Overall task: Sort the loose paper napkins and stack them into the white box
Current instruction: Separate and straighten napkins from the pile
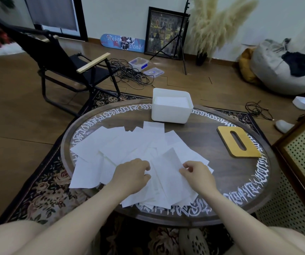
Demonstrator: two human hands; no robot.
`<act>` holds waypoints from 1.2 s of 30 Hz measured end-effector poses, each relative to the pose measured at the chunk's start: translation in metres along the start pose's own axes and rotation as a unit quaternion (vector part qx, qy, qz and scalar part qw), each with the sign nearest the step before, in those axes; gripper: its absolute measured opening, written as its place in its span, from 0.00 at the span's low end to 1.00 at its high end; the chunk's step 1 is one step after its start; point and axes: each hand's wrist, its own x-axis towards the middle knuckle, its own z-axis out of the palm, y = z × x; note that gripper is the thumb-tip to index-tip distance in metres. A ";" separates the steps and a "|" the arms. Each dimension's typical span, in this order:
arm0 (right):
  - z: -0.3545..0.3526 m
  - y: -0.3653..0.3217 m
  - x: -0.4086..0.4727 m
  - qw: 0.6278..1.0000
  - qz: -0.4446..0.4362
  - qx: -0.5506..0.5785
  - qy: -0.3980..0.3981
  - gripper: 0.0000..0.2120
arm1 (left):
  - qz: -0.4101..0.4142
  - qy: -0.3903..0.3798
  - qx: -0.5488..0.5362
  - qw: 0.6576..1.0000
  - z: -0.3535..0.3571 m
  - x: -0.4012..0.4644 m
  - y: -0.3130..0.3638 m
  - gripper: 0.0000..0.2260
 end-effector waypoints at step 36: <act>-0.014 0.010 0.017 0.978 0.095 0.182 -0.039 0.13 | -0.184 0.110 -0.585 0.782 -0.017 -0.004 -0.028 0.10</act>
